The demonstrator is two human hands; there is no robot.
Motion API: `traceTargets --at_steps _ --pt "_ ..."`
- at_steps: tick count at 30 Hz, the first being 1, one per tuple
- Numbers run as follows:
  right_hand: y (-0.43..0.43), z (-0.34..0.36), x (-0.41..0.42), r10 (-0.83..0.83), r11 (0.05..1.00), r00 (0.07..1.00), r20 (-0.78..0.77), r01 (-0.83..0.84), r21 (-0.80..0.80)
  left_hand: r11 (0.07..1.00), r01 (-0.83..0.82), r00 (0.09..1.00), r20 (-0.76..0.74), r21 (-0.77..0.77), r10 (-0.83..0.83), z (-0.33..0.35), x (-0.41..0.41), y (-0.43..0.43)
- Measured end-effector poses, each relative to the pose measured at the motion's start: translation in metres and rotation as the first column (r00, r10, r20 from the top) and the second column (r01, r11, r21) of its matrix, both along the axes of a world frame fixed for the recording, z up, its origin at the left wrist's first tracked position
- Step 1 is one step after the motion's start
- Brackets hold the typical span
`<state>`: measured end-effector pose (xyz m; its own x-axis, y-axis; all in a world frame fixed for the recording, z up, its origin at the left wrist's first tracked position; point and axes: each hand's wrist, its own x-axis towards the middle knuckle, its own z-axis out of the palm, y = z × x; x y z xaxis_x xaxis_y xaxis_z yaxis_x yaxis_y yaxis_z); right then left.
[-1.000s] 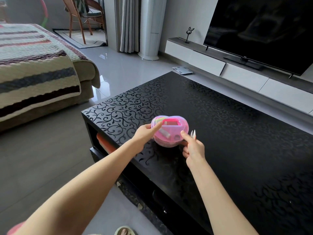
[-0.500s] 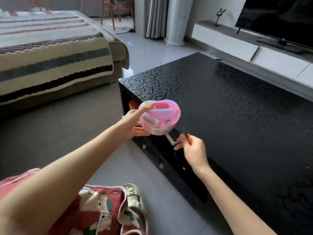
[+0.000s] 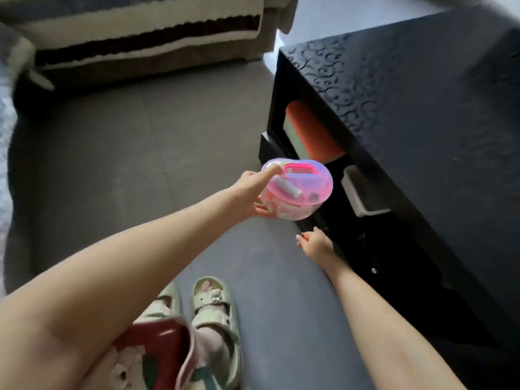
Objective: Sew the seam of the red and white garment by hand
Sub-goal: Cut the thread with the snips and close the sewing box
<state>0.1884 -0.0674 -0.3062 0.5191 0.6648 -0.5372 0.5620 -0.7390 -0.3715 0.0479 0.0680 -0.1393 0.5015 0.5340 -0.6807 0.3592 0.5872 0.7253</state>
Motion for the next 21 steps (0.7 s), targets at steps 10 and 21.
traceTargets --at_steps 10,21 --pt "0.002 -0.04 -0.014 0.222 0.96 0.948 0.228 -0.171 -0.224 0.982 -0.163 0.986 -0.038 -0.095 0.16 -0.048 -0.014 0.022" --pt "-0.038 0.018 -0.058 -0.609 0.378 0.443 -0.658 0.891 0.25 0.99 0.14 0.985 -0.098 -0.008 -0.14 -0.066 -0.017 0.017"
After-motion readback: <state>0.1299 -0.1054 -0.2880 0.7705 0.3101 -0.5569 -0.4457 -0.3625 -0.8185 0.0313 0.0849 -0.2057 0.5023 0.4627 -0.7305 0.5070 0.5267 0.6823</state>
